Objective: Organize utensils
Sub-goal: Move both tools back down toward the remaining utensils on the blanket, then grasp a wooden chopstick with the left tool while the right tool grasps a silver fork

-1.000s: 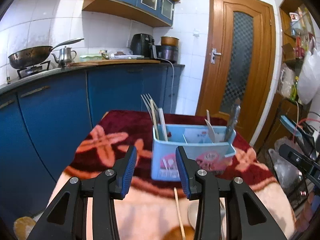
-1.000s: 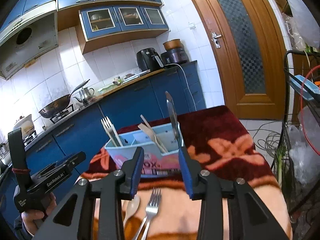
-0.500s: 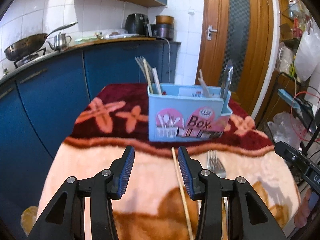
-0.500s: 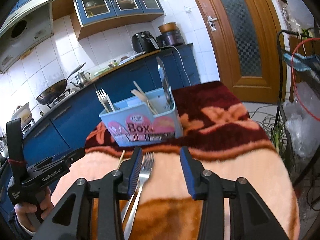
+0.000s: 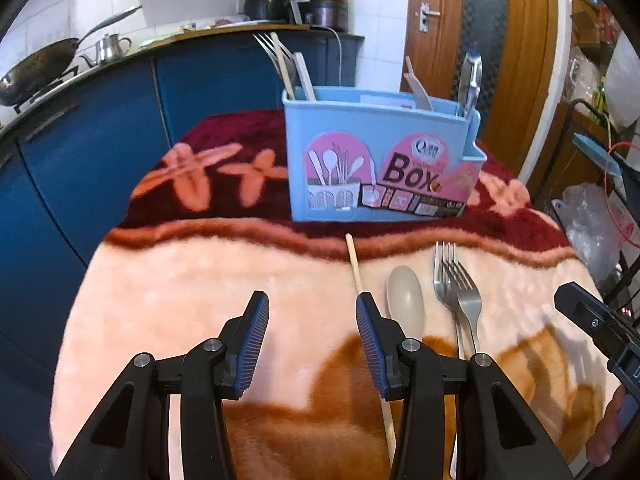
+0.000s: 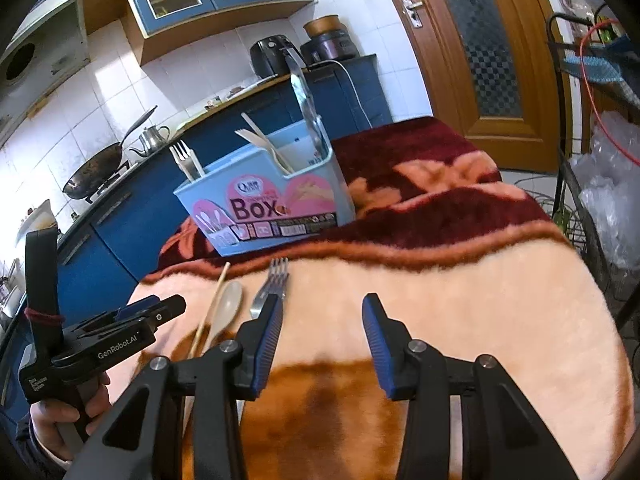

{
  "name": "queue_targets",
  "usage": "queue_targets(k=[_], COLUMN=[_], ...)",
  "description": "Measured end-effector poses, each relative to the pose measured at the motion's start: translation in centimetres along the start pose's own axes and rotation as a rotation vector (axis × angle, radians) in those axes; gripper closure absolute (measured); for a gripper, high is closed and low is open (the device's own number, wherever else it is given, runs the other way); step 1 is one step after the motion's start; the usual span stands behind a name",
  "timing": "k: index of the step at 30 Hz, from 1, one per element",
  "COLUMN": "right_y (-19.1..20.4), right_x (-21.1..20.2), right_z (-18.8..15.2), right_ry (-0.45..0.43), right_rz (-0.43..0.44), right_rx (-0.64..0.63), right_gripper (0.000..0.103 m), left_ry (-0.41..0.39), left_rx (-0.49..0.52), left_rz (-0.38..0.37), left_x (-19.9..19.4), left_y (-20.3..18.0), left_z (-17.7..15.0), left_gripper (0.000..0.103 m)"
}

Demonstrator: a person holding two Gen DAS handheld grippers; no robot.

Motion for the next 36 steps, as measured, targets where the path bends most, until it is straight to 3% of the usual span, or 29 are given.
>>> queue_targets(k=[16, 20, 31, 36], right_y=[-1.2, -1.4, -1.1, -1.1], right_x=[1.6, 1.8, 2.0, 2.1], right_z=[-1.5, -1.7, -1.8, -1.8], right_ry=[0.048, 0.049, 0.053, 0.056], right_rz=[0.018, 0.028, 0.021, 0.013], right_rx=[0.035, 0.048, 0.038, 0.032], right_gripper=[0.057, 0.056, 0.055, 0.055], left_ry=[0.051, 0.103, 0.152, 0.173], left_rx=[0.062, 0.043, 0.009, -0.008], left_rz=[-0.026, -0.066, -0.088, -0.087], left_x=[3.0, 4.1, 5.8, 6.7], left_y=[-2.6, -2.9, -3.2, -3.2], left_z=[0.6, 0.5, 1.8, 2.2], left_gripper=[0.057, 0.077, 0.080, 0.092])
Point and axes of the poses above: each gripper's, at about its wrist camera, not at the fingertips, and x roughly the way its jaws point, y to its left, z to its top, the point moved 7 cm from there along x, roughly the way its jaws point, and after that the axes turned 10 degrees about -x, right-handed, at the moved point
